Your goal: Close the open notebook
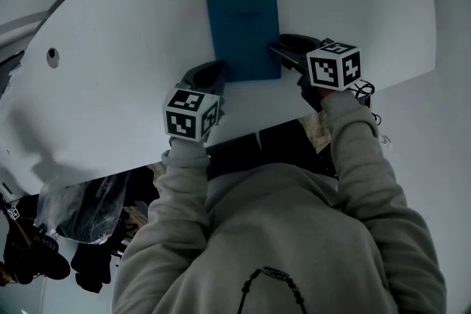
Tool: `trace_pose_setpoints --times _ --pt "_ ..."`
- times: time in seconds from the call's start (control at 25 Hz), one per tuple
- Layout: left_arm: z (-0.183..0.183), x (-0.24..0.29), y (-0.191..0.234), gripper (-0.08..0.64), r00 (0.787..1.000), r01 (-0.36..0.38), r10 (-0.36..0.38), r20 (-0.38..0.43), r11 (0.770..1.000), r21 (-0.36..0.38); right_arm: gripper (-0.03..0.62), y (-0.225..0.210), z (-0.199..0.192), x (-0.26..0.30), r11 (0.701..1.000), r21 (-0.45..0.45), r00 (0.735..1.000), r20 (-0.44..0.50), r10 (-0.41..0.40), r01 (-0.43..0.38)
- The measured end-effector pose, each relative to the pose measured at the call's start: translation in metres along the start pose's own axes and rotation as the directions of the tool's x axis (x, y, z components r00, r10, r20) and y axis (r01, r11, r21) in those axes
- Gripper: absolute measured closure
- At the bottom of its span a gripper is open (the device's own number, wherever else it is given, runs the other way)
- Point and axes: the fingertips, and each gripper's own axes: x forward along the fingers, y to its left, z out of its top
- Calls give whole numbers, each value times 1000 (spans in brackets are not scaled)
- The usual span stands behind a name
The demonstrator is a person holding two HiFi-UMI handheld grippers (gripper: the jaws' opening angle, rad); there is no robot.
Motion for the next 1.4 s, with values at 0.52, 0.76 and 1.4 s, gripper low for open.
trace_pose_setpoints --times 0.52,0.76,1.4 --pt "-6 10 -10 565 999 29 -28 -24 998 63 423 11 10 -5 999 -9 998 38 50 -50" --pt "-1 8 -12 565 998 68 -68 -6 997 39 439 54 33 -18 982 -110 987 43 158 -152" --pt "12 -57 20 565 956 112 -80 283 989 -97 456 164 50 -4 889 -279 928 -25 372 -364"
